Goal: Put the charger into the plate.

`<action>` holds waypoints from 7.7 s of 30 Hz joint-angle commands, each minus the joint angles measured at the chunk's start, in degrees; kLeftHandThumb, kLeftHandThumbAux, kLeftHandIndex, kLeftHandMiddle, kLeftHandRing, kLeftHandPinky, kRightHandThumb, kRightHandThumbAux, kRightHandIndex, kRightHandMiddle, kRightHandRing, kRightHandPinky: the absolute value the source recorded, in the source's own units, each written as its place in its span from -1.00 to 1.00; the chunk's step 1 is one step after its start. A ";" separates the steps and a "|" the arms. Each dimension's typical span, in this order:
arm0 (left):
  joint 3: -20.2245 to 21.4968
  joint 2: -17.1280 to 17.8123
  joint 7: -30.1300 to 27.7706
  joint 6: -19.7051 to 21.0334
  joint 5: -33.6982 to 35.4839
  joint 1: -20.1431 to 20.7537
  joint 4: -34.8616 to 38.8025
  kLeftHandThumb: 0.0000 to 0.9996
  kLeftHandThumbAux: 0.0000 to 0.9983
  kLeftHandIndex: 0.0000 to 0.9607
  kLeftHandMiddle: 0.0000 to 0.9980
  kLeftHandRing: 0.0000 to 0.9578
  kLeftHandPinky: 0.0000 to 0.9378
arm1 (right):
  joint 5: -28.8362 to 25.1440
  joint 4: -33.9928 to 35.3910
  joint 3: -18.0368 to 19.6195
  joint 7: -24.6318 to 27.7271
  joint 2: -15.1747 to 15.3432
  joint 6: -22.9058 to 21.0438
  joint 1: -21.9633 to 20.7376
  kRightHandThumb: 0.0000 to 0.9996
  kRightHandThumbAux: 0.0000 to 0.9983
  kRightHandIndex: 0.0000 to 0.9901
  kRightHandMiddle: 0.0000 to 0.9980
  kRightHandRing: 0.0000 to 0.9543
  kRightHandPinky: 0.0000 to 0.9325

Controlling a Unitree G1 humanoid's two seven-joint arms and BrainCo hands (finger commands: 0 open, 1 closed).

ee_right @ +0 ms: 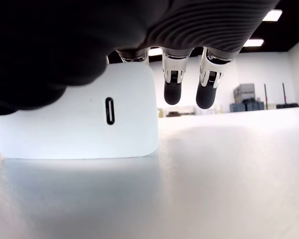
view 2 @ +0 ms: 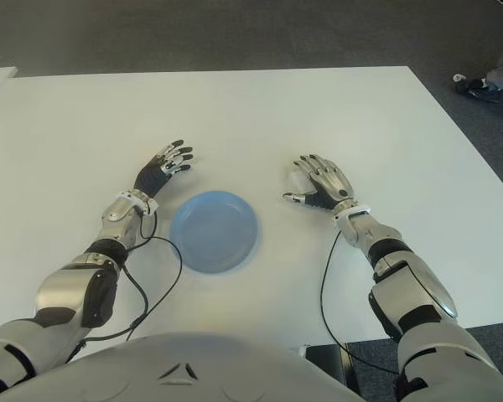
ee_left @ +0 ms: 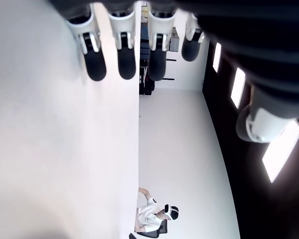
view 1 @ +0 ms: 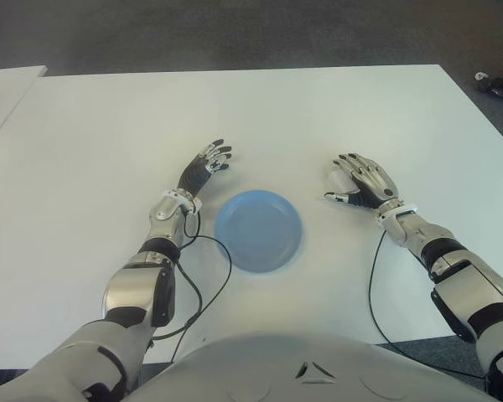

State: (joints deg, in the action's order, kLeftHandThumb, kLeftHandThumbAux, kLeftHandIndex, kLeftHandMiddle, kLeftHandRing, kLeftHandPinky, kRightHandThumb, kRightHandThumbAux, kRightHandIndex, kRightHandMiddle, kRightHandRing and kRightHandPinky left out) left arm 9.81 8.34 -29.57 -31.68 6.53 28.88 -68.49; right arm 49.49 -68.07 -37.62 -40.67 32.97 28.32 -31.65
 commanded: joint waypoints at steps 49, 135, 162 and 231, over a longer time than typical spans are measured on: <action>0.42 -0.39 -2.04 3.27 1.19 -1.89 -0.63 -1.00 -0.08 -0.76 -0.59 -0.63 -0.64 | -6.13 -1.66 0.96 17.24 2.57 4.97 3.71 -0.35 -0.52 -0.81 -0.75 -0.76 -0.57; -0.73 -1.01 -0.13 2.75 -0.12 -1.99 -0.01 -1.00 -0.16 -0.73 -0.41 -0.46 -0.56 | -3.46 38.12 14.54 12.62 11.00 1.45 4.39 0.20 0.54 0.66 0.81 0.87 0.91; -1.46 -1.67 2.94 2.62 -1.16 -1.50 -0.65 -1.00 -0.11 -0.83 -0.41 -0.45 -0.61 | -1.88 59.66 14.04 24.33 -2.47 -3.84 12.54 0.20 0.54 0.65 0.80 0.89 0.94; -0.69 -1.65 3.29 4.27 0.16 -1.61 -0.43 -0.97 -0.02 -0.77 -0.52 -0.49 -0.49 | -5.85 57.33 10.68 32.46 -17.67 -8.53 15.41 -0.22 -0.60 -0.65 -0.61 -0.67 -0.70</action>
State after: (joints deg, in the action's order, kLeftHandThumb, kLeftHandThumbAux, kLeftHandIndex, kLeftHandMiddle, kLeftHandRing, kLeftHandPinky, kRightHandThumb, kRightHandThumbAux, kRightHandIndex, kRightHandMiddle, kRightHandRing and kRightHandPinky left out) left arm 9.60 6.41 -25.76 -30.10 7.52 28.93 -67.14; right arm 43.97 -11.43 -27.56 -9.36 14.89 21.06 -17.02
